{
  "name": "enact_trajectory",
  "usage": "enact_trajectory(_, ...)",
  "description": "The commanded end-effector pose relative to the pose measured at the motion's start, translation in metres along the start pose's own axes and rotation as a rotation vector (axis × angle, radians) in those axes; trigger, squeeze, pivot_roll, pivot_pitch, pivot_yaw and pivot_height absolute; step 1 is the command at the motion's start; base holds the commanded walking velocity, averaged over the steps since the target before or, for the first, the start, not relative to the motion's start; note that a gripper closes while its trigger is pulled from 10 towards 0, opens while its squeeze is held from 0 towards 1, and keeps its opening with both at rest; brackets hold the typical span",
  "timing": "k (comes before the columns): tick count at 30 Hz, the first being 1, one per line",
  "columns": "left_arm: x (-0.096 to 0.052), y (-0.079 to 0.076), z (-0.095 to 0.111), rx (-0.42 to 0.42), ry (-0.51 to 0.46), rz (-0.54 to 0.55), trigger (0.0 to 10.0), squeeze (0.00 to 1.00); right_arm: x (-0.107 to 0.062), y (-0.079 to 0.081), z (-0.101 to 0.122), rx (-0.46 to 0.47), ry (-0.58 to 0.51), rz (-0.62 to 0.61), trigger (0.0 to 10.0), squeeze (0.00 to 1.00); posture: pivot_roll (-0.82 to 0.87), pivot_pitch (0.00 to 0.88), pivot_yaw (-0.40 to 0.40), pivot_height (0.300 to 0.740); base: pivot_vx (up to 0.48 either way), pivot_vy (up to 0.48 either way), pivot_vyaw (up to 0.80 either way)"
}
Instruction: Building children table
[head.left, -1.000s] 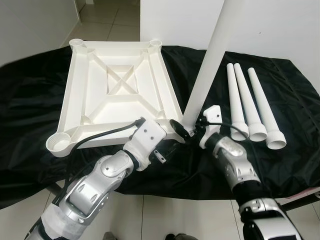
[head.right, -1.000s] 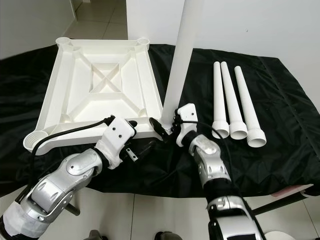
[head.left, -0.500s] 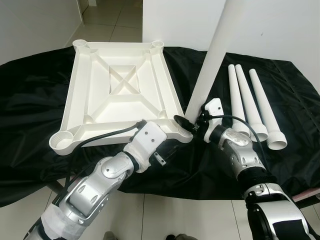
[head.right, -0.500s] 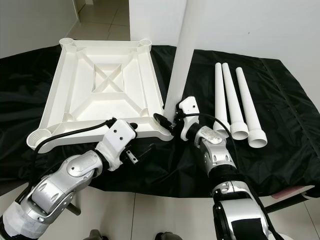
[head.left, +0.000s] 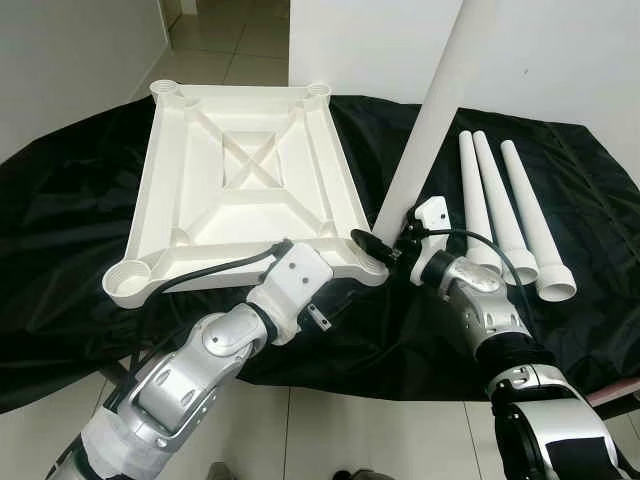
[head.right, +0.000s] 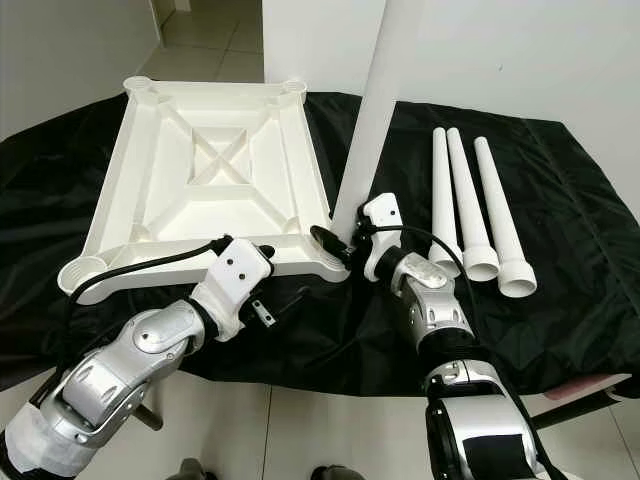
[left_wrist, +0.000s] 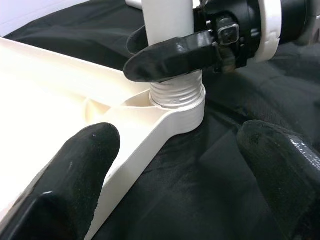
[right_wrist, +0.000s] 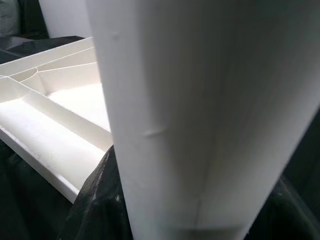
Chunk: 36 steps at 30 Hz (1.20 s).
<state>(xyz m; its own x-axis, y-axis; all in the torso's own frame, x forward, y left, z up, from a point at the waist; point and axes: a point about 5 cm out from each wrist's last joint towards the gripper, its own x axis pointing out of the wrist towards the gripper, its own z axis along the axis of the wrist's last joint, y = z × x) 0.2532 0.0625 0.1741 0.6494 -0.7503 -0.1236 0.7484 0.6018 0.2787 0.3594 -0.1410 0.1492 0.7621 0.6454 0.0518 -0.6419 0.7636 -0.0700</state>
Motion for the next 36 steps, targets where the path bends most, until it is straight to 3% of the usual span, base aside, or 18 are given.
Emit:
enact_trajectory(1,-0.001,-0.006,0.000,0.005,0.000,-0.113,10.0,0.00,-0.003,0.004,-0.020,0.074,0.067,-0.087,10.0,0.00,0.00,0.092,-0.032,0.740,0.000,0.000,0.00)
enact_trajectory(11,0.000,-0.008,0.000,0.001,-0.004,-0.116,10.0,0.00,0.001,0.016,-0.025,0.095,0.062,-0.225,10.0,0.00,0.00,0.087,-0.041,0.740,0.000,0.000,0.00)
enact_trajectory(13,0.000,-0.009,0.000,0.001,-0.004,-0.118,10.0,0.00,0.001,0.019,-0.028,0.126,0.077,-0.390,10.0,0.00,0.00,0.083,-0.046,0.740,0.000,0.000,0.00)
enact_trajectory(17,0.000,-0.009,0.000,0.001,-0.004,-0.118,10.0,0.00,0.000,0.021,-0.030,0.138,0.089,-0.455,10.0,0.00,0.00,0.082,-0.047,0.740,0.000,0.000,0.00)
enact_trajectory(20,0.000,-0.010,0.000,0.001,-0.004,-0.119,10.0,0.00,-0.005,0.036,-0.030,0.182,0.068,-0.698,10.0,0.00,0.00,0.076,-0.051,0.740,0.000,0.000,0.00)
enact_trajectory(23,0.000,-0.010,0.000,0.001,-0.004,-0.119,10.0,0.00,-0.005,0.036,-0.030,0.182,0.068,-0.698,10.0,0.00,0.00,0.076,-0.051,0.740,0.000,0.000,0.00)
enact_trajectory(24,0.000,-0.010,0.000,0.000,-0.005,-0.120,10.0,0.00,-0.006,0.041,-0.030,0.190,0.060,-0.740,10.0,0.00,0.00,0.076,-0.051,0.740,0.000,0.000,0.00)
enact_trajectory(27,0.001,-0.010,0.000,0.000,-0.006,-0.122,10.0,0.00,-0.001,0.049,-0.024,0.170,0.026,-0.696,10.0,0.00,0.00,0.069,-0.050,0.740,0.000,0.000,0.00)
enact_trajectory(35,0.001,-0.010,0.000,0.003,-0.006,-0.124,10.0,0.00,0.000,0.050,-0.020,0.173,0.001,-0.683,10.0,0.00,0.00,0.064,-0.052,0.740,0.000,0.000,0.00)
enact_trajectory(36,0.001,-0.010,0.000,0.005,-0.006,-0.123,10.0,0.00,-0.001,0.050,-0.018,0.170,-0.005,-0.688,10.0,1.00,0.00,0.062,-0.051,0.740,0.000,0.000,0.00)
